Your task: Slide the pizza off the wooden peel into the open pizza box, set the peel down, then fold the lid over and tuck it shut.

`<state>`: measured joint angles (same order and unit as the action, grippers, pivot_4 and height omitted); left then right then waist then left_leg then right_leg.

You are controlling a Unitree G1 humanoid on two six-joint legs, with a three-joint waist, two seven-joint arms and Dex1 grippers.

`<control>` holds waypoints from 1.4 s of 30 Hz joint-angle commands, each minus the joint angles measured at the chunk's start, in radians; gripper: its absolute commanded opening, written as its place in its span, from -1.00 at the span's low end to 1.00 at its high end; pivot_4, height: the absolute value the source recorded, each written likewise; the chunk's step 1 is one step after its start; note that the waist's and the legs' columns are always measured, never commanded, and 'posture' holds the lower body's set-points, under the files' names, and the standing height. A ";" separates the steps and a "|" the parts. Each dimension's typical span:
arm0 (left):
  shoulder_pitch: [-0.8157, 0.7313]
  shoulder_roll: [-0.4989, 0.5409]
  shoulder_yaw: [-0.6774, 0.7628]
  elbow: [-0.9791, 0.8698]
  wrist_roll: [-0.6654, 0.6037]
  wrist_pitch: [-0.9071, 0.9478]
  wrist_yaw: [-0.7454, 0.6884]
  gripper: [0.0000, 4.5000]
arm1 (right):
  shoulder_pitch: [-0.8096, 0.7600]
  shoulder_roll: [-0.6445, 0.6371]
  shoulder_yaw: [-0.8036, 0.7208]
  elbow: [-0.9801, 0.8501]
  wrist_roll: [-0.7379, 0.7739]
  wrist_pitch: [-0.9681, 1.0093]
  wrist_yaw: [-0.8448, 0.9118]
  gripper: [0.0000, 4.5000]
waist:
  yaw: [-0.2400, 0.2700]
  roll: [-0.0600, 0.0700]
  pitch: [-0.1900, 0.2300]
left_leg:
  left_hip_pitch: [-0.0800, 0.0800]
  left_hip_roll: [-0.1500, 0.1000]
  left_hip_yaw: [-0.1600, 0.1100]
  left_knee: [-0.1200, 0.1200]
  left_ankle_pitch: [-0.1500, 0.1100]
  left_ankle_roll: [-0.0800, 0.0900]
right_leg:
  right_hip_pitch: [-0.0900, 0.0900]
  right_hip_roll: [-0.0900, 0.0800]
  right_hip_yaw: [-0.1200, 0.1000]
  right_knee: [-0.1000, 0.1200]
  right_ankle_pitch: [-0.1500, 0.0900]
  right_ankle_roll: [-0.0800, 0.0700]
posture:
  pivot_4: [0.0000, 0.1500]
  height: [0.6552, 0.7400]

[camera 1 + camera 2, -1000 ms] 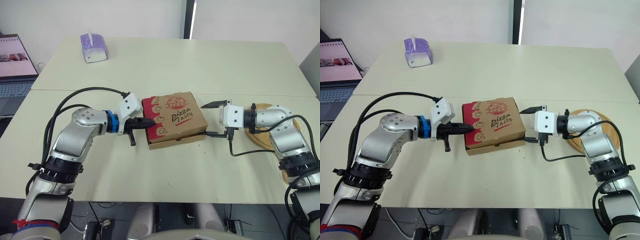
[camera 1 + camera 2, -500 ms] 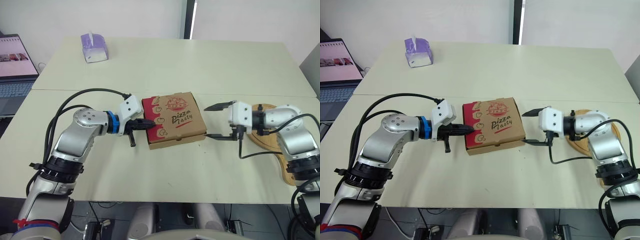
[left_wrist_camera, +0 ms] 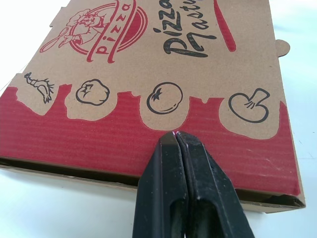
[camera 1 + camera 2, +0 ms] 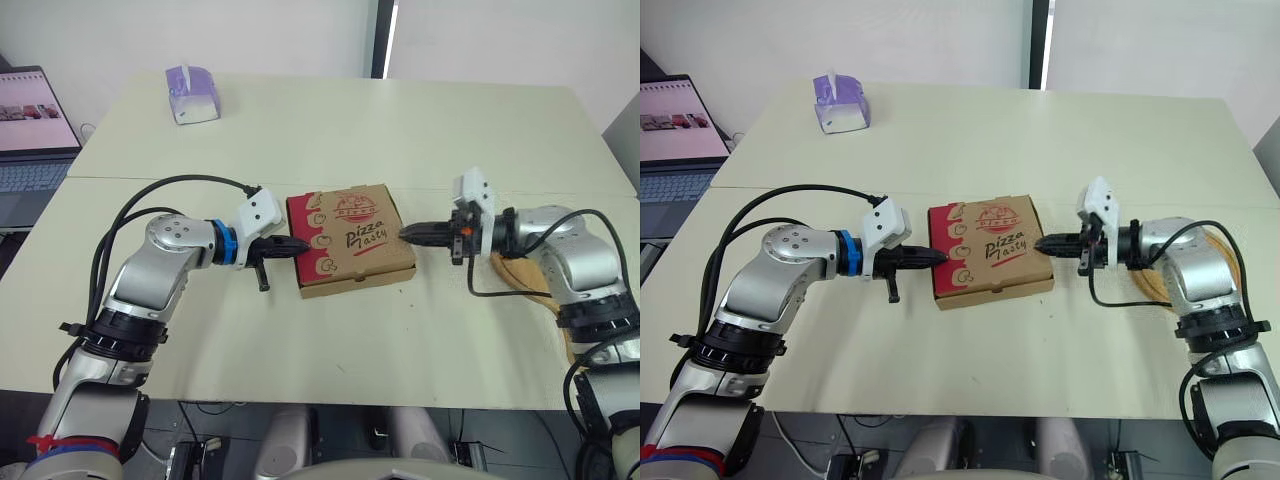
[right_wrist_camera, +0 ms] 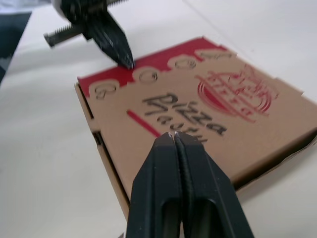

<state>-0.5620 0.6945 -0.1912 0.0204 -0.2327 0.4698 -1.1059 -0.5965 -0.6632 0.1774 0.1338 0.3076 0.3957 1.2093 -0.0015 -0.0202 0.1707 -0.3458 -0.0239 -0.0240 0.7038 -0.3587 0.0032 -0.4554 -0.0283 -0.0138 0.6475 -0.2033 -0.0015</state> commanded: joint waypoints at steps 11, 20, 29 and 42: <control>0.036 0.000 -0.068 0.033 0.074 -0.028 -0.012 -1.00 | 0.029 -0.001 0.054 0.089 -0.140 -0.159 -0.001 -0.96 | -0.001 0.000 -0.002 | 0.005 0.000 -0.001 0.003 0.000 0.000 | 0.007 0.000 0.000 0.000 0.000 0.001 | 1.00 1.00; 0.023 0.000 -0.077 0.062 0.092 -0.058 -0.026 -1.00 | 0.033 0.009 0.042 0.077 -0.147 -0.162 -0.008 -0.96 | -0.001 0.000 -0.002 | 0.016 0.000 -0.001 0.002 -0.004 0.006 | 0.017 0.000 0.000 -0.001 0.000 0.001 | 1.00 1.00; 0.044 -0.049 0.143 -0.013 -0.076 -0.002 0.061 -1.00 | -0.023 0.016 -0.085 -0.007 -0.018 -0.011 -0.052 -0.96 | -0.001 0.000 -0.002 | 0.012 0.000 -0.001 0.003 -0.002 0.004 | 0.013 0.000 0.000 -0.001 0.000 0.001 | 1.00 1.00; 0.039 -0.004 0.166 0.092 0.078 -0.057 0.265 -1.00 | -0.184 0.065 -0.026 0.408 -0.265 -0.274 -0.227 -0.96 | -0.002 0.000 -0.001 | 0.012 0.000 0.000 0.001 -0.002 0.002 | 0.012 0.000 0.001 -0.002 0.000 0.001 | 1.00 1.00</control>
<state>-0.5105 0.6825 -0.0328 0.1242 -0.1747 0.4358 -0.8615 -0.7493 -0.5900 0.1525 0.5206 0.0667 0.1704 0.9963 -0.0037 -0.0199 0.1693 -0.3336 -0.0236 -0.0236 0.7051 -0.3603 0.0055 -0.4432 -0.0284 -0.0131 0.6455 -0.2029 -0.0007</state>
